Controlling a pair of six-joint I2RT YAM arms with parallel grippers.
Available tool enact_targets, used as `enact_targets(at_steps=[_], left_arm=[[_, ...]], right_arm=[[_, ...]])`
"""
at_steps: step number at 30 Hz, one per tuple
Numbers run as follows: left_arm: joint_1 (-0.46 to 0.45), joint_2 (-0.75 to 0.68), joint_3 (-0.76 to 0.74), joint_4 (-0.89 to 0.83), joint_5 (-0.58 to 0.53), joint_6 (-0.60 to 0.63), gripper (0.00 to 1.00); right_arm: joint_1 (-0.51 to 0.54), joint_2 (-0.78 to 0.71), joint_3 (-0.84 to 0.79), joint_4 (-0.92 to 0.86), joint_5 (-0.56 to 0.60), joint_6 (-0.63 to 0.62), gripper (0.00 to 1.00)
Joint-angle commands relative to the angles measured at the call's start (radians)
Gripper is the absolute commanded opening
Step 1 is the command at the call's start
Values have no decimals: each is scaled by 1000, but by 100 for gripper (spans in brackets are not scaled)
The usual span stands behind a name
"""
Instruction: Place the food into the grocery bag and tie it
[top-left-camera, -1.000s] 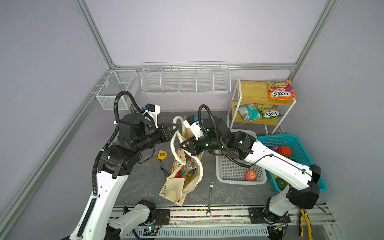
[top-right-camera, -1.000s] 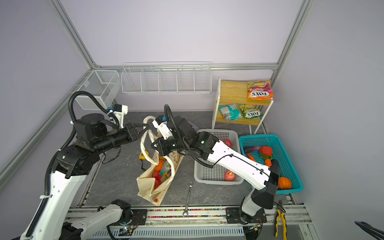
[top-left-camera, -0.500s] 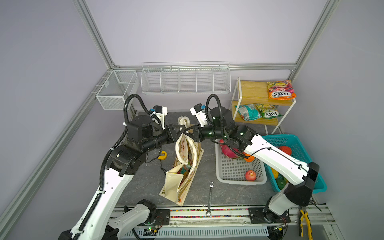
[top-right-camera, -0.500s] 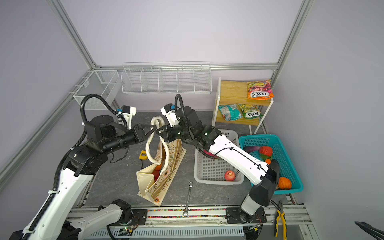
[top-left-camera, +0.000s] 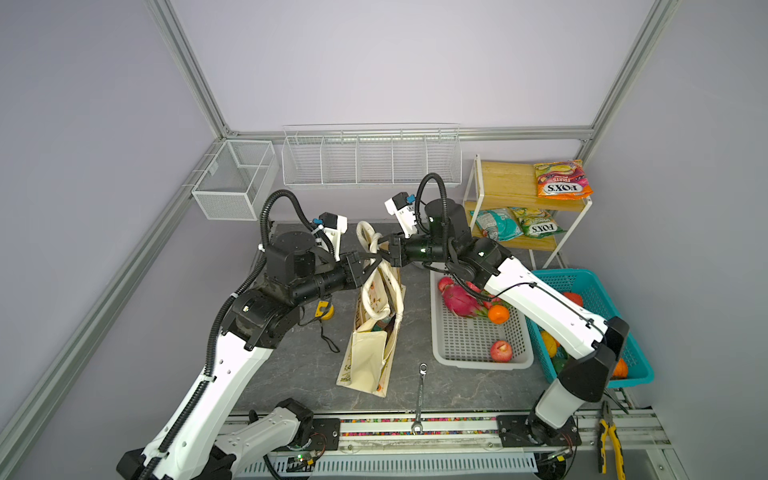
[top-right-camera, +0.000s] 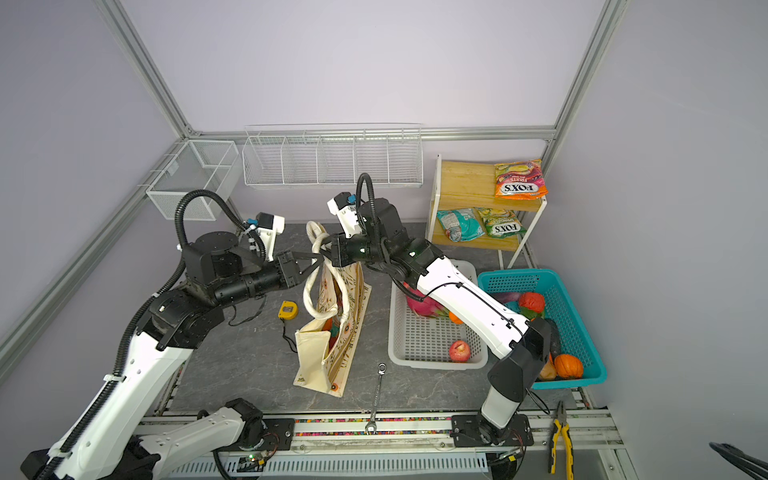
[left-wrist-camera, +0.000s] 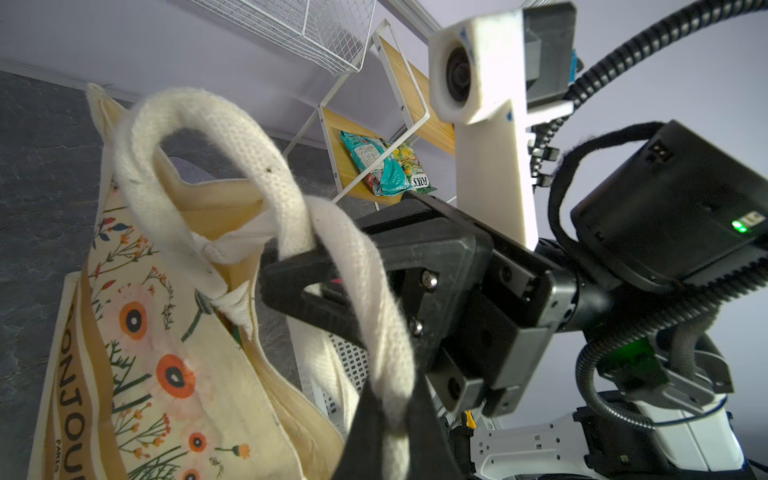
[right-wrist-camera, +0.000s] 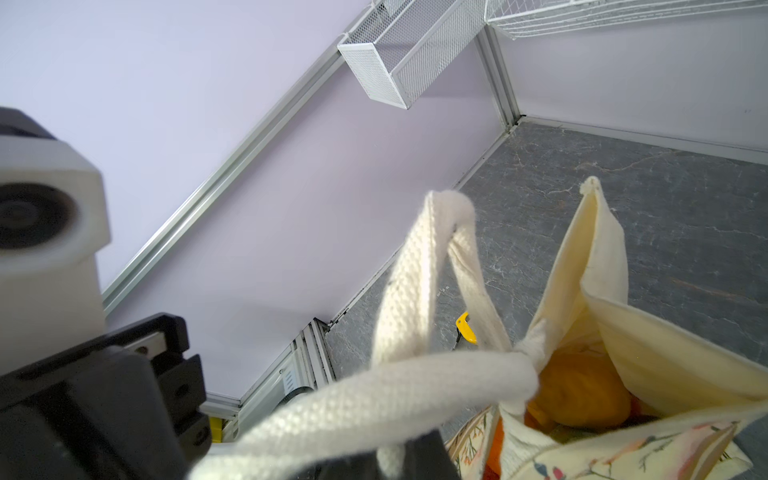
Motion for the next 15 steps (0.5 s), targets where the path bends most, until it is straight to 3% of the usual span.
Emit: enact_targets(at_steps=[1, 4, 7, 15], left_arm=[[-8, -30, -24, 52, 17, 1, 23], [-8, -60, -38, 62, -4, 13, 45], [-9, -83, -40, 53, -30, 26, 58], [-8, -124, -39, 21, -112, 31, 74]], right_arm=[[-8, -14, -56, 122, -33, 9, 7], [-7, -28, -97, 151, -45, 17, 7], [-8, -37, -112, 157, -57, 19, 7], [-8, -58, -136, 167, -69, 14, 7]])
